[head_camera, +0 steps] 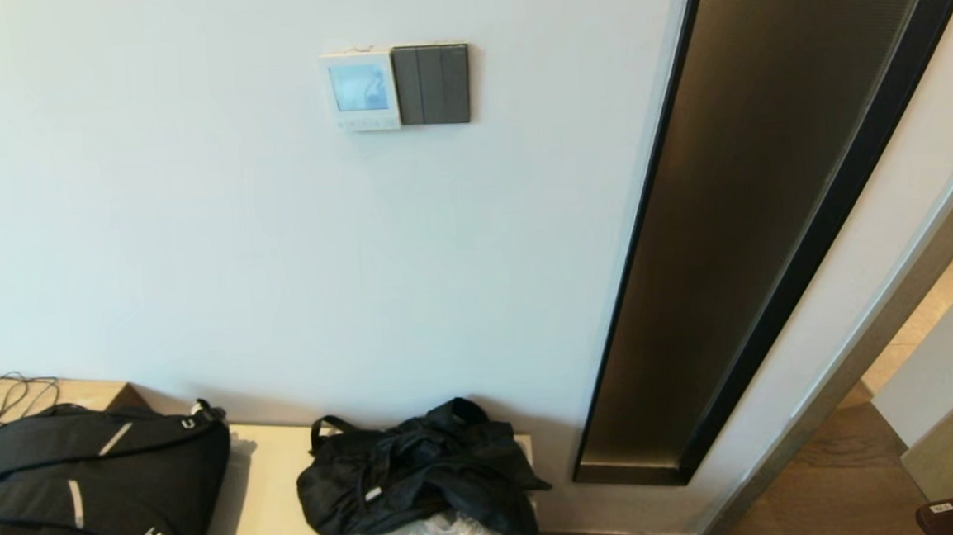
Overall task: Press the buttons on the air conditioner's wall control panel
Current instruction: Turn on the central air conditioner
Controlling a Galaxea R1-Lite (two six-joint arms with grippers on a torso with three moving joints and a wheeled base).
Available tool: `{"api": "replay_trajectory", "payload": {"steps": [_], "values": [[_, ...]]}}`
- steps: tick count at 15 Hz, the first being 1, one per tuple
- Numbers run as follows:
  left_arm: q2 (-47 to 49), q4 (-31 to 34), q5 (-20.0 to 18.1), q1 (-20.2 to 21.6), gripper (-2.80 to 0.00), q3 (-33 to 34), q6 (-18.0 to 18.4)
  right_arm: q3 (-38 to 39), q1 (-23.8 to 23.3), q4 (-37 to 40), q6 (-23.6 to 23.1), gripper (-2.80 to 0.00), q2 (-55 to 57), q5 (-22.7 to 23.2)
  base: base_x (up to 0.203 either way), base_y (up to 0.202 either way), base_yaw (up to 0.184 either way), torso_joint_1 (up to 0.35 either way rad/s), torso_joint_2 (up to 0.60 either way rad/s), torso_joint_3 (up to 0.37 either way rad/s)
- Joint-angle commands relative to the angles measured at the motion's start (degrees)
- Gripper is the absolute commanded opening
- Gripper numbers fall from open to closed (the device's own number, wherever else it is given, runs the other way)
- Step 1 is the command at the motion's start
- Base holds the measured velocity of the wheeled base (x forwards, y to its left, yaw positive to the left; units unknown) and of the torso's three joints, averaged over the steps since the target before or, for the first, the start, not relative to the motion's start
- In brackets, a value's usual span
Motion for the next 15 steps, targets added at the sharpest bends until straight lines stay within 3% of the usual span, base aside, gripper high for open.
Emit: {"api": "replay_trajectory", "payload": {"steps": [1,5,9,15], "values": [[0.0,0.21,-0.09,0.02,-2.8,-0.17,0.25,0.0,-0.02,-0.02,-0.02,-2.8,0.09,0.02,0.0,0.0,0.0,0.0,0.0,0.0],[-0.09,0.56,-0.35,0.02,-2.8,-0.52,2.69,0.0,0.06,-0.02,-0.02,-2.8,0.09,0.02,0.0,0.0,0.0,0.0,0.0,0.0],[-0.03,0.52,-0.67,0.02,-2.8,-1.63,2.64,0.0,-0.02,-0.02,-0.02,-2.8,0.08,0.02,0.0,0.0,0.0,0.0,0.0,0.0],[10.09,5.21,-3.4,-0.13,-2.8,-19.45,1.99,0.0,-0.02,-0.02,-0.02,-2.8,0.09,0.02,0.0,0.0,0.0,0.0,0.0,0.0]]}}
